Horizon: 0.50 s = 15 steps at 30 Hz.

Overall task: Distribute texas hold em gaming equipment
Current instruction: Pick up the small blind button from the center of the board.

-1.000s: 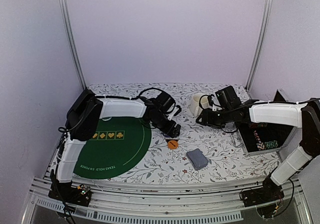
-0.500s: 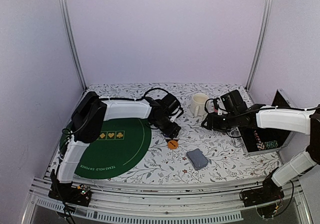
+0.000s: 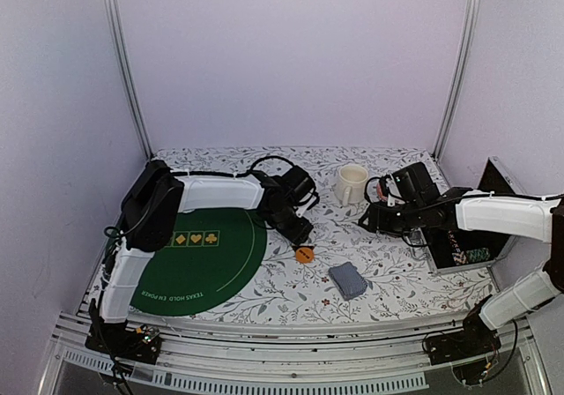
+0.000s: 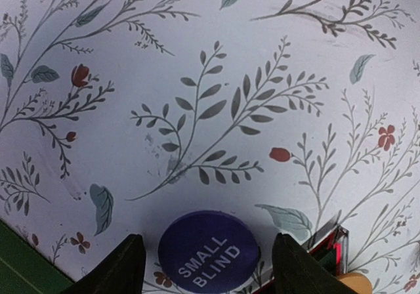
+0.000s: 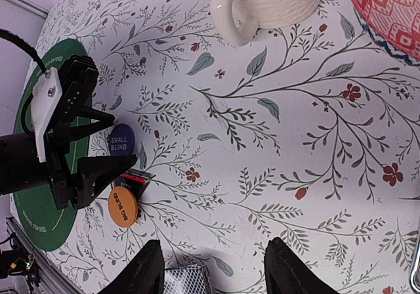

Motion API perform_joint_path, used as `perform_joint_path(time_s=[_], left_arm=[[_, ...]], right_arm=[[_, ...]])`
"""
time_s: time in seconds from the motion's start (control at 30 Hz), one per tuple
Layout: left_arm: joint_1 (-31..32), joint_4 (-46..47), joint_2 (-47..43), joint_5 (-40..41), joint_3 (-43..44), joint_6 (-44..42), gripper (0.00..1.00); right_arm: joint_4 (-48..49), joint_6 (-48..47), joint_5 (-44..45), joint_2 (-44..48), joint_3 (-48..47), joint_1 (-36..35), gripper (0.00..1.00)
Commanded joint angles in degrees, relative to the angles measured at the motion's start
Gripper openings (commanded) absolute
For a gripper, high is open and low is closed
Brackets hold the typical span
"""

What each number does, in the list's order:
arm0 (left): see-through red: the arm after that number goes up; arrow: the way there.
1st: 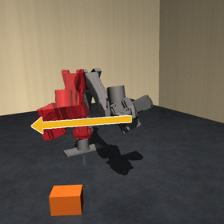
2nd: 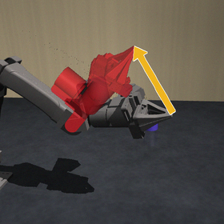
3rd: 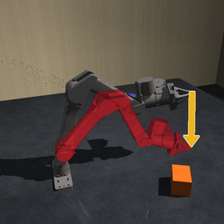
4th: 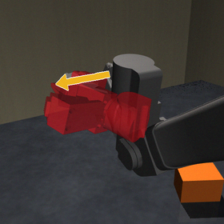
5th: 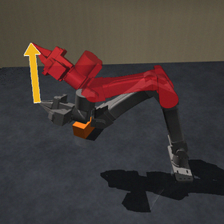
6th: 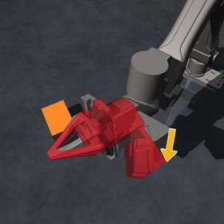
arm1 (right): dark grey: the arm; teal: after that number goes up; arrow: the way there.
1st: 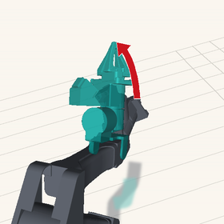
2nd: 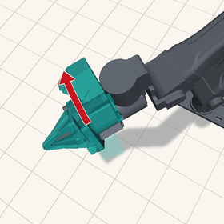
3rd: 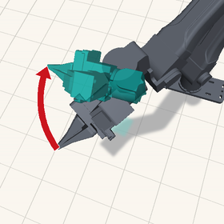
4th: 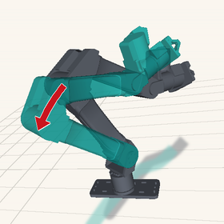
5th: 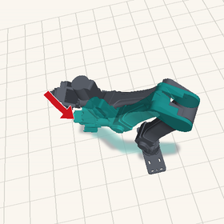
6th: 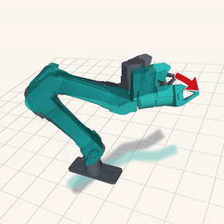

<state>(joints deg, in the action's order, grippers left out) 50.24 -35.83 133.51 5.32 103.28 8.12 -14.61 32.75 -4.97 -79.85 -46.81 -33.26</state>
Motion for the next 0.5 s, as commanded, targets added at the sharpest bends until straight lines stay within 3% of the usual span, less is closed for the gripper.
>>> perform_joint_path(time_s=[0.0, 0.37, 0.47], left_arm=[[-0.13, -7.67, 1.39, 2.32, -2.85, -1.08, 0.66], [-0.67, -6.36, 2.21, 0.29, -3.03, -1.36, 0.51], [-0.63, -5.32, 2.34, 0.24, -3.15, -1.52, 0.51]], right_arm=[[-0.22, -0.23, 0.98, 1.41, 0.58, -0.06, 0.54], [-2.0, -0.38, 1.81, 3.02, 1.7, -0.06, 0.54], [-2.33, -0.44, 2.6, 4.28, 2.35, 0.03, 0.55]])
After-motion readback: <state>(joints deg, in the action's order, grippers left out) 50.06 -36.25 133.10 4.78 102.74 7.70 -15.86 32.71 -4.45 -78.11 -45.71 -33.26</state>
